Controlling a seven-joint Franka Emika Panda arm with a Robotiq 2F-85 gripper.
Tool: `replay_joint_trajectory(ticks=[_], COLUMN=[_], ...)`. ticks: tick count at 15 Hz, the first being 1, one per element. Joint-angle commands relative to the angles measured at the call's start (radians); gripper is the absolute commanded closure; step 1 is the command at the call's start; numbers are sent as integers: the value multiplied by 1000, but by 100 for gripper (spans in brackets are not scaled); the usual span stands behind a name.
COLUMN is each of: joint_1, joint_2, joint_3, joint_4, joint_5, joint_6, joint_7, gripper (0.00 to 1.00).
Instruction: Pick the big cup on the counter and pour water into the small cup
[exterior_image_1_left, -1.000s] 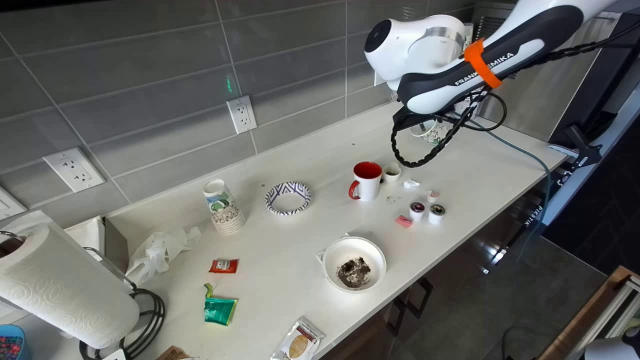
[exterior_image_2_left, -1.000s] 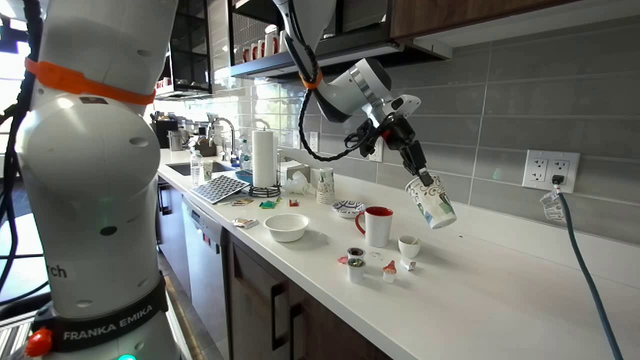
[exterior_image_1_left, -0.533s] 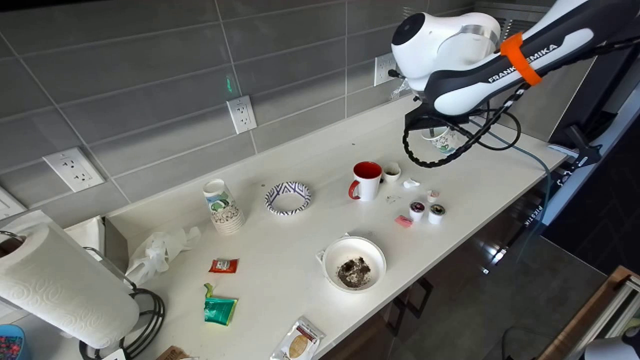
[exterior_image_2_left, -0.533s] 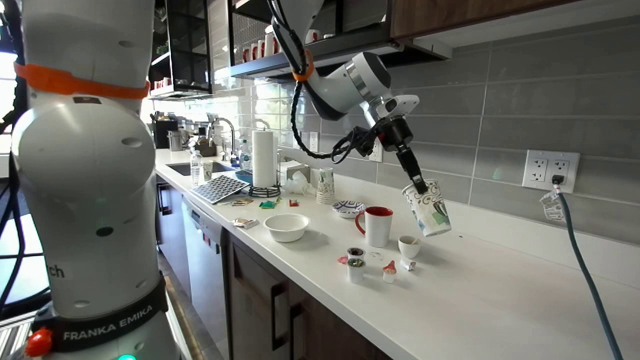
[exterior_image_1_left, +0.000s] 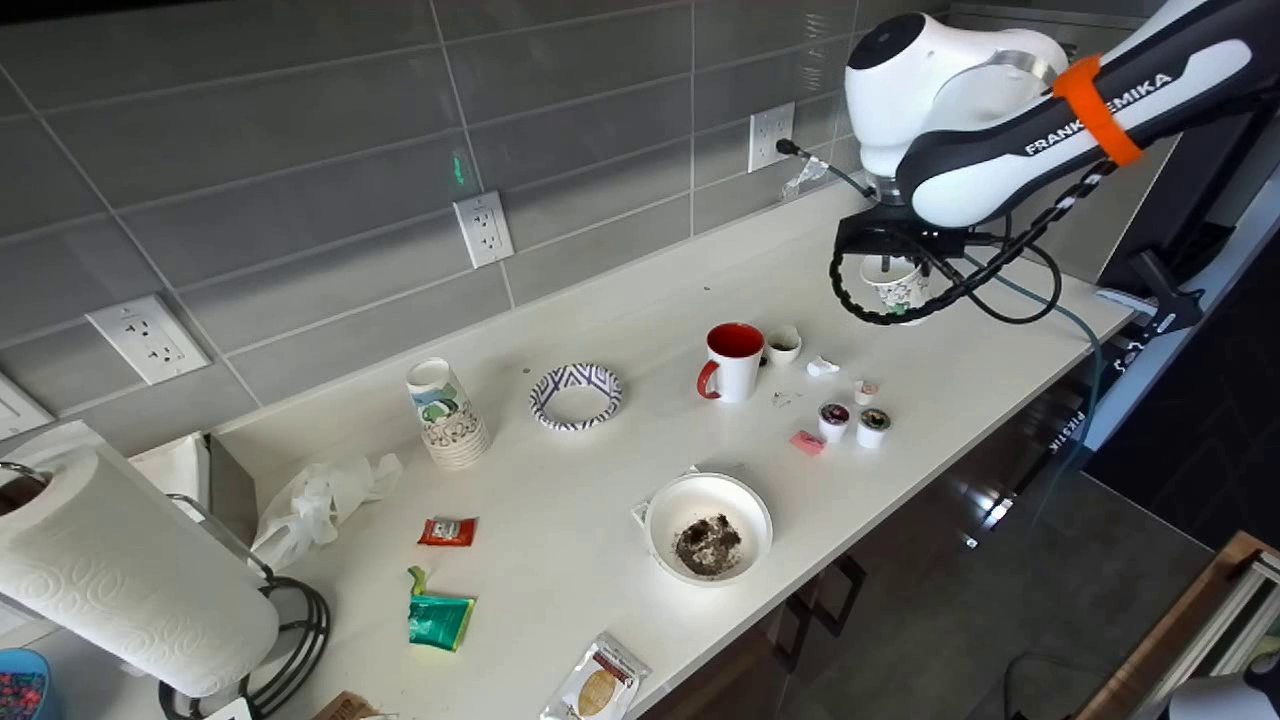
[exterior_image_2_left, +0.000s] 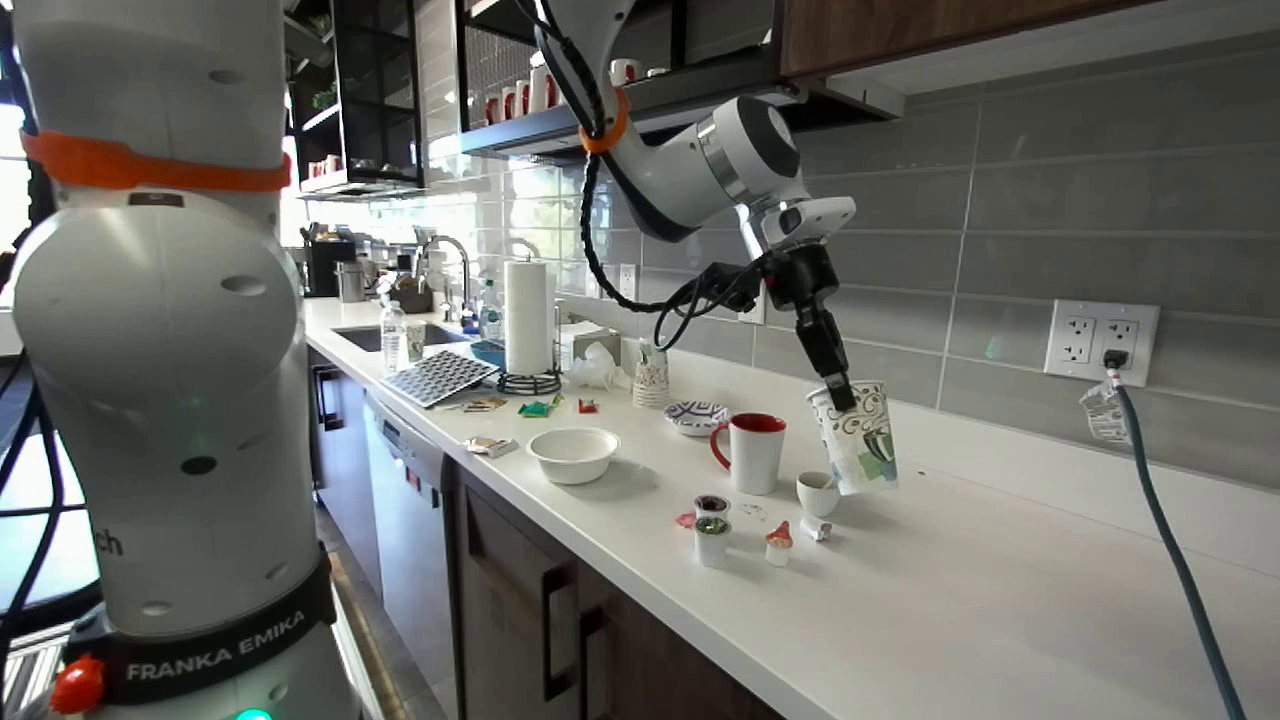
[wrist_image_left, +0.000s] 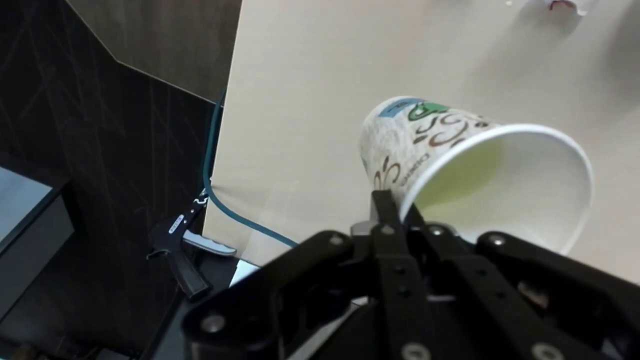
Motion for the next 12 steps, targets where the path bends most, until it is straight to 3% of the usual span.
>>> replay_joint_trajectory(ticks=[1, 12], joint_1=[-28, -69], joint_2=[-47, -52], joint_3=[-15, -47], joint_4=[-74, -186], joint_5=[87, 300], joint_6=[115, 353], joint_7=[1, -46], gripper=[99, 99])
